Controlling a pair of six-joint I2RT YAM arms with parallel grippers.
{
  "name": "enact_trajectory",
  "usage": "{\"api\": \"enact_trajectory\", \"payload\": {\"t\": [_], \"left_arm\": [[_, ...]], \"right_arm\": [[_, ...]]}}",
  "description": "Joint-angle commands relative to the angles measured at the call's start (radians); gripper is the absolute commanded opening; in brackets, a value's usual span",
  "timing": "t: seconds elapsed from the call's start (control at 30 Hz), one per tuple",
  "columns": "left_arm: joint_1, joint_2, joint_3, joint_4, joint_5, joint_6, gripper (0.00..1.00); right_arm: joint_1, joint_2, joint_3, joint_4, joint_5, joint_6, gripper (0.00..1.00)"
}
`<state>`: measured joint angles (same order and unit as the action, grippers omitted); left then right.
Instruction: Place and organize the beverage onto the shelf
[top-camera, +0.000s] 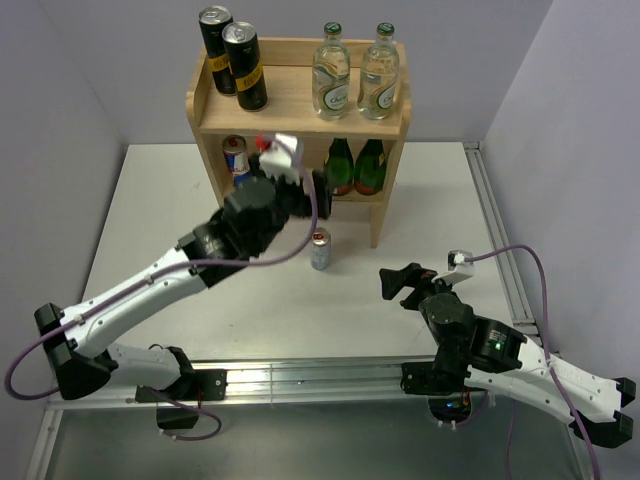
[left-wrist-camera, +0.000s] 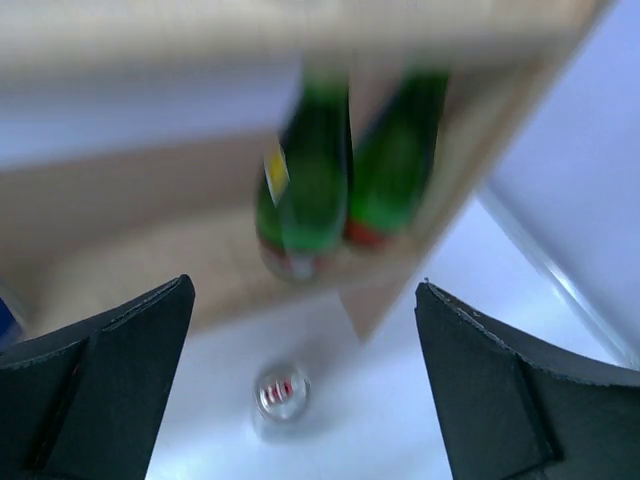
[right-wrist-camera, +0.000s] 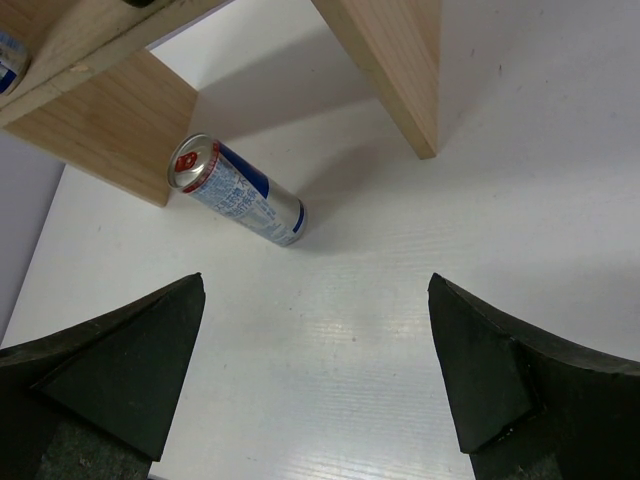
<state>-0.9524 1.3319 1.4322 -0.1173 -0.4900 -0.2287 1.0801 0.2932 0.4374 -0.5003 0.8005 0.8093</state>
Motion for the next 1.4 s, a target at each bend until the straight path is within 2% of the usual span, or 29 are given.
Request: {"api": "enact_trajectory", "payload": {"t": [0.0,0.07,0.1,0.2,0.23,0.4,0.57,0.83,1.1,1.37], "left_arm": [[-0.057,-0.075,-0.293,0.000,0.034,-0.121,0.99],[-0.068,-0.132,-0.409,0.054,0.039,-0.171,0.99],[-0.078,-0.151,-0.515,0.108,0.056,-0.182,0.99],[-0.097,-0.195,-0.651,0.240,0.071,-0.230,0.99],[-0.106,-0.194,-0.724,0.322,0.088,-0.233,0.99],[-0.121,-0.073,-0.835,0.543,0.087,-0.227,0.99],[-0.121,0.127,-0.823,0.747,0.079,-0.196,0.99],[-0.123,0.403,-0.676,0.847,-0.099,-0.141,0.99],[-0.112,0.530,-0.621,0.941,-0.220,-0.095,0.99],[-0.048,0.607,-0.596,1.047,-0.206,-0.069,0.99]], "right_arm": [[0.004,-0.006,-0.008,0.045,0.022,-0.015,1.00],[0.004,0.000,-0.003,0.040,0.022,-0.013,1.00],[0.004,0.012,0.000,0.040,0.022,-0.010,1.00],[0.004,0.023,0.004,0.035,0.025,-0.007,1.00],[0.006,0.023,0.003,0.036,0.025,-0.007,1.00],[0.004,0.015,0.001,0.040,0.022,-0.010,1.00],[0.004,0.029,0.004,0.034,0.023,-0.006,1.00],[0.004,0.029,0.004,0.037,0.012,-0.007,1.00],[0.004,0.057,0.007,0.048,0.003,-0.019,1.00],[0.004,0.069,0.009,0.051,-0.004,-0.022,1.00]]}}
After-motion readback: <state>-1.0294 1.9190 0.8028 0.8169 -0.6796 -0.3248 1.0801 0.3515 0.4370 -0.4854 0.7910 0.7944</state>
